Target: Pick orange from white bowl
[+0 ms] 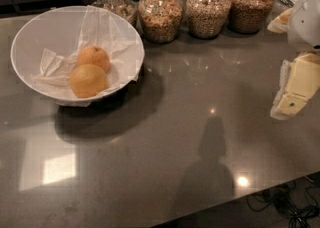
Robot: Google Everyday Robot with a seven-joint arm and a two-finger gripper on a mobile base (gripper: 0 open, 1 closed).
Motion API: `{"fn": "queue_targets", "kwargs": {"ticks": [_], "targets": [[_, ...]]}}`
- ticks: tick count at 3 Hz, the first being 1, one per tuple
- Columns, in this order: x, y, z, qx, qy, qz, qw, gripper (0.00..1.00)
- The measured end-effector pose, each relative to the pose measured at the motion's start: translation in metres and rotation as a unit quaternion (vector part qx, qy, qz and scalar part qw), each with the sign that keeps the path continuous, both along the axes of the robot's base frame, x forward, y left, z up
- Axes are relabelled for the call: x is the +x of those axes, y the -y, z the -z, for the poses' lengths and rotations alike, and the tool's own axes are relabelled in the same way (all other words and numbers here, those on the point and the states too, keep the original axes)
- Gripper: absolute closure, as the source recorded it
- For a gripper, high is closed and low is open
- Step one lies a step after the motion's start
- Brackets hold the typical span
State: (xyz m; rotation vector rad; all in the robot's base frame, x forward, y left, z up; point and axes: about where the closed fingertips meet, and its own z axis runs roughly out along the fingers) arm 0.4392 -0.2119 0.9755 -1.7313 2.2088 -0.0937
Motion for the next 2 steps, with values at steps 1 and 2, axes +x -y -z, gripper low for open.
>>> {"fn": "queue_targets", "kwargs": {"ticks": [1, 2], "targets": [[0.006, -0.030, 0.004, 0.019, 0.017, -0.040, 0.9989, 0.00], [0.008, -0.077, -0.003, 0.043, 0.048, -0.095, 0.9934, 0.00]]}}
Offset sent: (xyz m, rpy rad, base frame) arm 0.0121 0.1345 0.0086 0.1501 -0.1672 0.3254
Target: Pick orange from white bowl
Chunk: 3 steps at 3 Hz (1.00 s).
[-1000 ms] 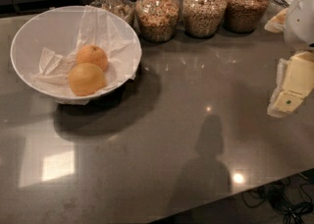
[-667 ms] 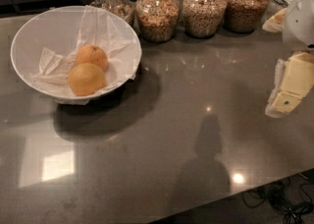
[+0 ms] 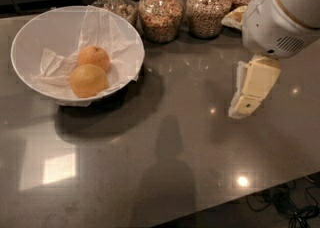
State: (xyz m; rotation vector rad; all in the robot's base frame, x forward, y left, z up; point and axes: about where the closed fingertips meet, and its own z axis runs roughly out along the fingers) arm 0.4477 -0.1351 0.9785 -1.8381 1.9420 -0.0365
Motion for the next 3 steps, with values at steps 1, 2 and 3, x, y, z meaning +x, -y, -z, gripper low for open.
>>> {"fn": "queue_targets", "kwargs": {"ticks": [1, 2, 3], "targets": [[-0.001, -0.024, -0.004, -0.006, 0.029, -0.048, 0.9984, 0.00], [-0.001, -0.025, -0.004, -0.006, 0.029, -0.048, 0.9984, 0.00], [-0.003, -0.069, -0.006, 0.021, 0.046, -0.097, 0.9940, 0.00]]}}
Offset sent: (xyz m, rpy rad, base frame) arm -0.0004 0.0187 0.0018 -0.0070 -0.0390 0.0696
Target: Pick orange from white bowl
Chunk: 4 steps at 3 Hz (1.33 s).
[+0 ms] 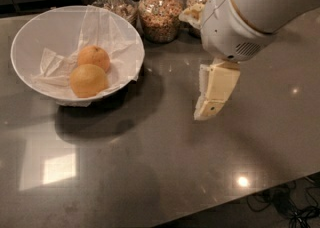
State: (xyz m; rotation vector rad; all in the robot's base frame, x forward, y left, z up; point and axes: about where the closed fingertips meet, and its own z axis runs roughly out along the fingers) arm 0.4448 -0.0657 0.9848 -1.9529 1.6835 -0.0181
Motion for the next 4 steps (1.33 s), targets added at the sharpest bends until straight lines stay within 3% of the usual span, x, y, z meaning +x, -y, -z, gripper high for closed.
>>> {"fn": "queue_targets", "kwargs": {"ticks": [1, 2, 3, 4], "targets": [[0.003, -0.056, -0.007, 0.046, 0.015, -0.049, 0.9977, 0.00], [0.008, -0.098, -0.020, 0.077, 0.043, -0.085, 0.9925, 0.00], [0.008, -0.098, -0.020, 0.077, 0.043, -0.085, 0.9925, 0.00], [0.010, -0.126, -0.013, 0.109, 0.025, -0.079, 0.9906, 0.00]]}}
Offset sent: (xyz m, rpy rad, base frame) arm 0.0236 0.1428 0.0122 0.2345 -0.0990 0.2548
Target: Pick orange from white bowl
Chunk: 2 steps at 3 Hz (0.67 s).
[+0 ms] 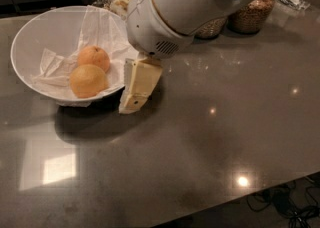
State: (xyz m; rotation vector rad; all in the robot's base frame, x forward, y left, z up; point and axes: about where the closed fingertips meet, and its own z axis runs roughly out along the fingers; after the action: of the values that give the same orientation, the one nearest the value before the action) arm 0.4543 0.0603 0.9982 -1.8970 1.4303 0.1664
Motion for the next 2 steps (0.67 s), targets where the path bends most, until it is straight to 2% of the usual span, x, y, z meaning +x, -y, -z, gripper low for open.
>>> {"fn": "queue_targets", "kwargs": {"ticks": [1, 2], "targets": [[0.0065, -0.0348, -0.0025, 0.020, -0.004, -0.007, 0.9998, 0.00], [0.0065, -0.0348, -0.0025, 0.020, -0.004, -0.007, 0.9998, 0.00]]}}
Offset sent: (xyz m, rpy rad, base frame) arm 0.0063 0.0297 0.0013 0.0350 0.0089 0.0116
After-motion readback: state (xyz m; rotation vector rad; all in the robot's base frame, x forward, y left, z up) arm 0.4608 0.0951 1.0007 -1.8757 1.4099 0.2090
